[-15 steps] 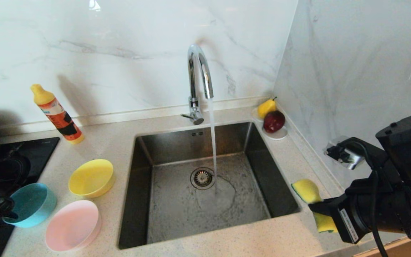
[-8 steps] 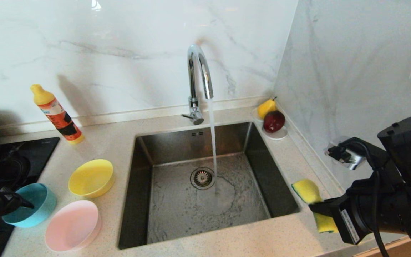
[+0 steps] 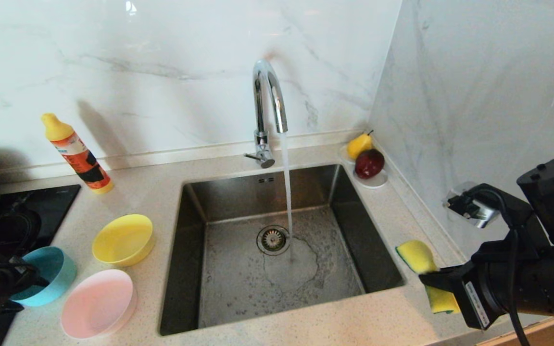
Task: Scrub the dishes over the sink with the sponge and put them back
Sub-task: Pick up a bowl and the sponge
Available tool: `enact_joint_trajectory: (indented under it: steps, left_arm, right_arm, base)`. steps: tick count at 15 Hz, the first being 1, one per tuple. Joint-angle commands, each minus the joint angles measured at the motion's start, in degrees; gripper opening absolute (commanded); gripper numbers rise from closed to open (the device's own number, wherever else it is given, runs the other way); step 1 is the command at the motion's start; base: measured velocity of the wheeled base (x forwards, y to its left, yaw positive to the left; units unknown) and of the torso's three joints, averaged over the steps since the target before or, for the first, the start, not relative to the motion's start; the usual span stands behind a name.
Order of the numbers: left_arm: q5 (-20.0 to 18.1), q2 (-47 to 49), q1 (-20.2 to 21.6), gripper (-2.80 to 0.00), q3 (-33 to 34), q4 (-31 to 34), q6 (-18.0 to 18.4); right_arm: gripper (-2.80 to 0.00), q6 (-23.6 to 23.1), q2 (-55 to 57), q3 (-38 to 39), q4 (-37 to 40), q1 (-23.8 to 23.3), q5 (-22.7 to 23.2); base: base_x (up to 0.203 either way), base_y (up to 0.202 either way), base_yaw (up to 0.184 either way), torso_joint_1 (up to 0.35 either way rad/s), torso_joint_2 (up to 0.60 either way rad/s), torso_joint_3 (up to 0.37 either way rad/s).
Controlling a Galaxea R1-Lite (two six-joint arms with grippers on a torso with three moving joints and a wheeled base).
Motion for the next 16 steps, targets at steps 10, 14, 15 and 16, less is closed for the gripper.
enact_joint_trajectory:
  steps: [10, 14, 15, 16]
  left_arm:
    - [0.27, -5.31, 0.19, -2.80, -2.74, 0.47, -0.17]
    - [0.24, -14.06, 0.31, -2.80, -5.61, 2.96, 0.21]
    - [0.05, -16.55, 0.30, -2.80, -7.77, 4.92, 0.25]
    - [-0.12, -18.38, 0.27, -2.80, -10.89, 7.23, 0.26]
  right_arm:
    - [-2.80, -0.07, -0.15, -0.22, 0.20, -0.92, -0.04]
    - [-2.80, 0.02, -0.15, -0.05, 0.29, -0.84, 0.13]
    - [-2.80, 0.10, 0.12, -0.05, 0.29, -0.84, 0.13]
    - [-2.80, 0.04, 0.23, -0.05, 0.29, -0.84, 0.13]
  base:
    - [0.000, 0.000, 0.000, 0.000, 0.00, 0.000]
    - [0.000, 0.000, 0.000, 0.000, 0.00, 0.000]
    - [0.000, 0.000, 0.000, 0.000, 0.00, 0.000]
    - [0.000, 0.000, 0.000, 0.000, 0.00, 0.000]
